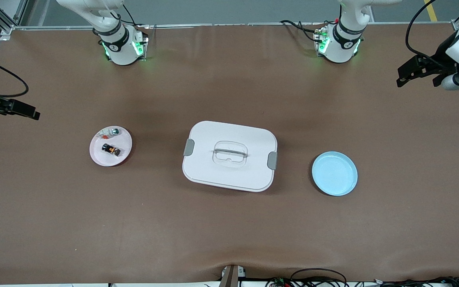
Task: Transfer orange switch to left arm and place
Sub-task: 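Reach the right gripper down to the orange switch on the white plate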
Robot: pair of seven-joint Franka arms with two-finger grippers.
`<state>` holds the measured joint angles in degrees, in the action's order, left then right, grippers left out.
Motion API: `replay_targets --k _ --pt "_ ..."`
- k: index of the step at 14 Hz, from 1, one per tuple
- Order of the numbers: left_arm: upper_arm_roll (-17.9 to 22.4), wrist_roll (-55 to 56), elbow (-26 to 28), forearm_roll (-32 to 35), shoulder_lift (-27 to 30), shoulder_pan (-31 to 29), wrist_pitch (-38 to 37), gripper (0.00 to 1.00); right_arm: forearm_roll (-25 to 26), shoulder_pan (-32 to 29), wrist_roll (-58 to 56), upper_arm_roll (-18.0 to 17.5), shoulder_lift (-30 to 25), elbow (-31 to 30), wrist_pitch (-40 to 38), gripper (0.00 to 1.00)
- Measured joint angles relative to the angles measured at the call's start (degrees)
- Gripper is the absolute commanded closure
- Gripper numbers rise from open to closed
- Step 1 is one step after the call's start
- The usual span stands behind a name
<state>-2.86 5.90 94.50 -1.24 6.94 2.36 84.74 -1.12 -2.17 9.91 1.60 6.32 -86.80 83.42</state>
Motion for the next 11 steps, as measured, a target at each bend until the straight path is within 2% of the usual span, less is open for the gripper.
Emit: replay_targets --k 3,6,11 --pt "-0.1 0.0 0.0 0.0 0.2 0.0 0.0 0.0 0.0 1.7 5.8 -0.3 0.5 -1.9 0.3 0.0" --pt "-0.9 -0.1 0.0 0.0 0.3 0.1 0.0 0.0 0.4 2.0 6.8 -0.3 1.0 -4.4 2.3 0.0" --pt "-1.0 -0.1 0.0 0.0 0.3 0.1 0.0 0.0 0.6 1.7 10.5 0.0 1.5 -11.6 8.0 0.0"
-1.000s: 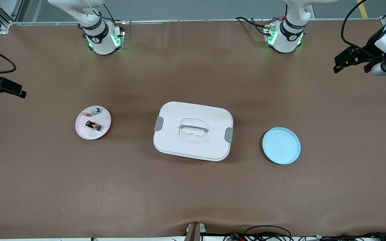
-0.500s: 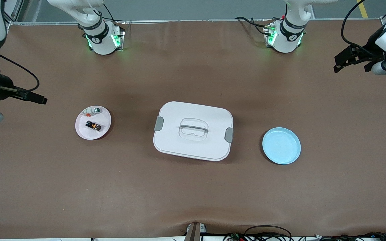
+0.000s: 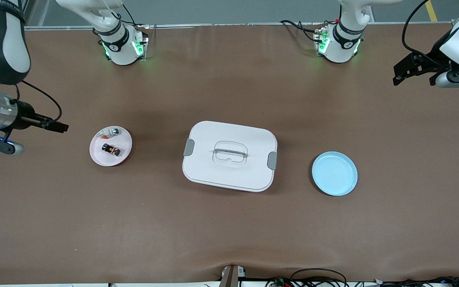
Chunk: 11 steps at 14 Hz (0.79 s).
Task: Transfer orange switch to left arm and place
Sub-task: 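Reach the right gripper down to the orange switch on the white plate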
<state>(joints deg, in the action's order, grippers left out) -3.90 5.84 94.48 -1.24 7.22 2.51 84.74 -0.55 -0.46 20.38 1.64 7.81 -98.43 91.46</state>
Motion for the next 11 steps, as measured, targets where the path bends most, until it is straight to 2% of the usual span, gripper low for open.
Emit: replay_targets --k 11 --pt "0.0 0.0 0.0 0.0 0.0 -0.1 0.0 0.0 0.0 0.0 4.1 0.0 0.3 -16.8 20.9 0.0"
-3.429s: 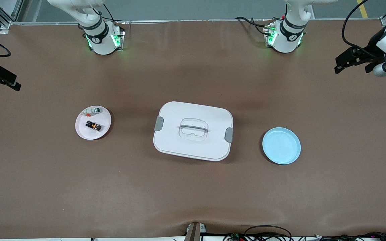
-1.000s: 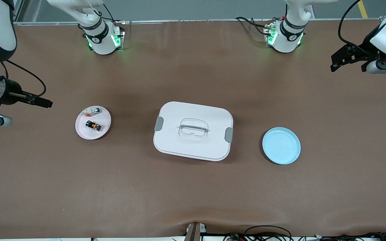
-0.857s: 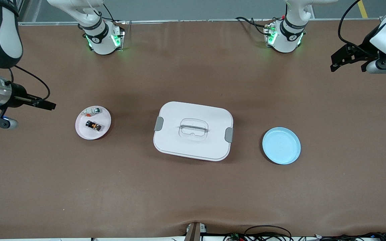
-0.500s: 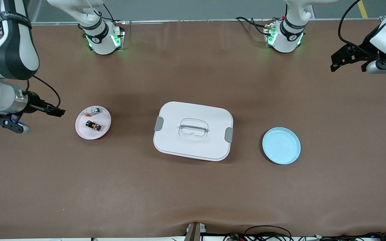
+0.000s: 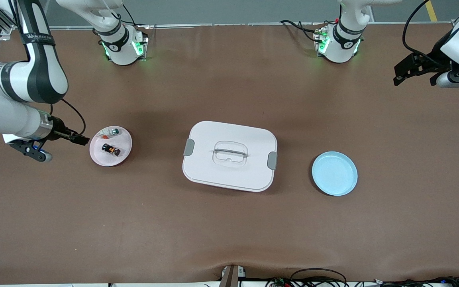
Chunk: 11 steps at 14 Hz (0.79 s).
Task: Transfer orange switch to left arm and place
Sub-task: 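Reach the right gripper down to the orange switch on the white plate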
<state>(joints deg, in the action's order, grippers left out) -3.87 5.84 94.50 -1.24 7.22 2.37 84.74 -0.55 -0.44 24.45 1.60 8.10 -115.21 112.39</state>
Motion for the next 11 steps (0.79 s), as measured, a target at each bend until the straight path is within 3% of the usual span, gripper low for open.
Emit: replay_targets --k 11 --pt "0.0 0.0 0.0 0.0 0.0 -0.1 0.0 0.0 0.0 1.3 2.1 -0.3 6.7 -5.7 15.3 0.0"
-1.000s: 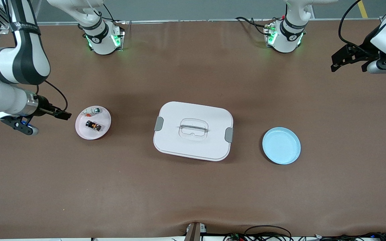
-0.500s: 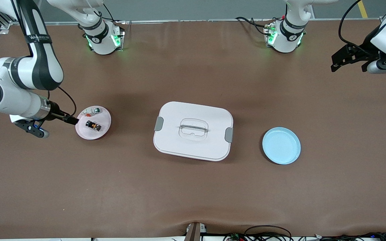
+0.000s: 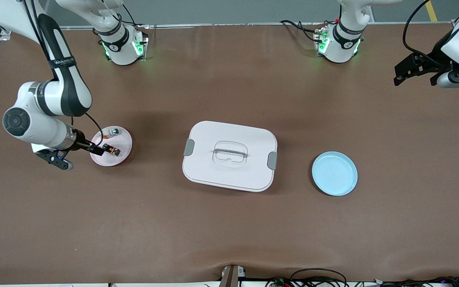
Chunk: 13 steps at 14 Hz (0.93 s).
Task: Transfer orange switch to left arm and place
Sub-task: 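Reach the right gripper down to the orange switch on the white plate, then close the right gripper on the orange switch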
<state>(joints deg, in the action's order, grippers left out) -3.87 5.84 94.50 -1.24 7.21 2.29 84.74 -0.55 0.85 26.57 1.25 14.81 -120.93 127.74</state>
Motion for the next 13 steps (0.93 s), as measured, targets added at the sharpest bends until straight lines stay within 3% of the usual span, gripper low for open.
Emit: replay_targets --k 6,13 --pt "0.0 0.0 0.0 0.0 0.0 0.2 0.0 0.0 0.0 0.7 0.0 0.0 3.5 -2.2 7.3 0.0" --pt "0.0 0.0 -0.1 0.0 0.0 0.1 0.3 0.0 0.0 1.2 0.0 -0.1 6.3 -2.2 9.3 0.0"
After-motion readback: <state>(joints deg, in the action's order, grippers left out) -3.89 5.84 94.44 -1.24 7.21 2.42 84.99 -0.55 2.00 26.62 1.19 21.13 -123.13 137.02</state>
